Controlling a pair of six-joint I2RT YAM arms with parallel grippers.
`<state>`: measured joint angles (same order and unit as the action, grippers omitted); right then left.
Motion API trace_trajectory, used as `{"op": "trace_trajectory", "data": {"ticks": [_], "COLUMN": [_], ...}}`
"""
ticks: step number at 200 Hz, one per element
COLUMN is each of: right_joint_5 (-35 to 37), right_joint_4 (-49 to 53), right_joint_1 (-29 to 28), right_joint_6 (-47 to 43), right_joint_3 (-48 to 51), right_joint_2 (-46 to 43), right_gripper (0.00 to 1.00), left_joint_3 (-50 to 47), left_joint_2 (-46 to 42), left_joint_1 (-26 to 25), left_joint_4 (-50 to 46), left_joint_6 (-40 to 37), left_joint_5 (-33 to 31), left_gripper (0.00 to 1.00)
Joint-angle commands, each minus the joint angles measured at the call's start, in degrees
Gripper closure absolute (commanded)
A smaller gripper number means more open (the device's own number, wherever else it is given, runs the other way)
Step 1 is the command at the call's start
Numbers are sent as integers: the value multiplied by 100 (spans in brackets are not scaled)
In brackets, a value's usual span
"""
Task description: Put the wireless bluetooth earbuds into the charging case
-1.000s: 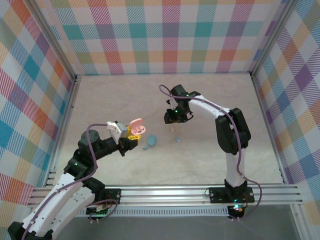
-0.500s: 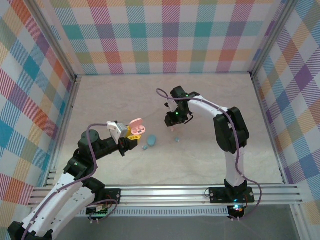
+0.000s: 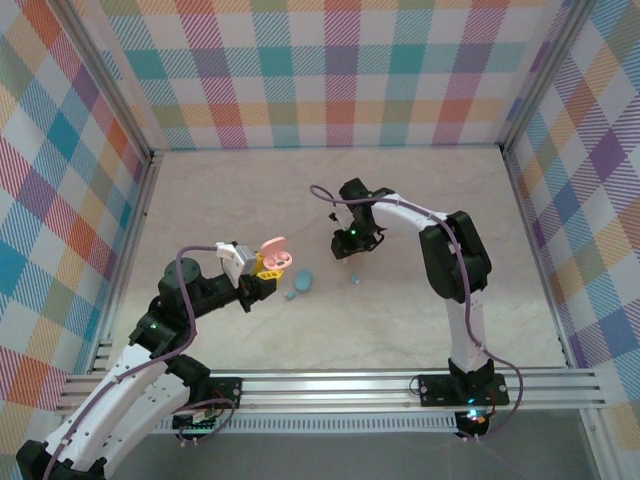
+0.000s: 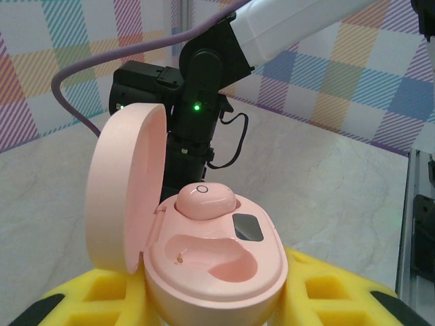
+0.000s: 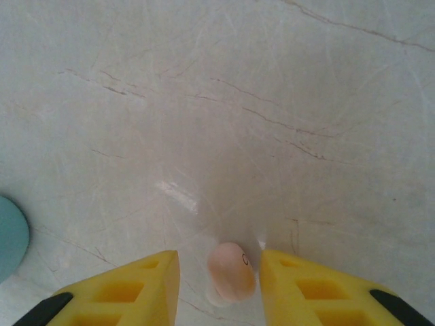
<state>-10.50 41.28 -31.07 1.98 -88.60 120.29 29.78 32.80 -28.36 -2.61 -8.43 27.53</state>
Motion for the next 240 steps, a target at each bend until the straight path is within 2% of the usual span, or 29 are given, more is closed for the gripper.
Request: {"op": "trace_trajectory", "data": {"ticks": [1, 55, 137, 240], "right_joint_5": [66, 48, 399, 545], "right_joint_4": [91, 89, 143, -120], "right_joint_1": [22, 10, -90, -92], "right_joint_6": [-163, -136, -123, 19], "right_joint_3": [96, 136, 143, 353], "right_joint_2": [108, 178, 276, -498], "right_gripper": [63, 66, 73, 81], "left_joint_3": [37, 64, 91, -40], "left_joint_2": [-10, 34, -18, -71], "left_joint_1": [-16, -16, -17, -13], "left_joint_4": [248, 248, 176, 258], "left_joint_6": [7, 13, 8, 85], "left_joint_5": [86, 104, 95, 94], "left_gripper": [75, 75, 75, 75]}}
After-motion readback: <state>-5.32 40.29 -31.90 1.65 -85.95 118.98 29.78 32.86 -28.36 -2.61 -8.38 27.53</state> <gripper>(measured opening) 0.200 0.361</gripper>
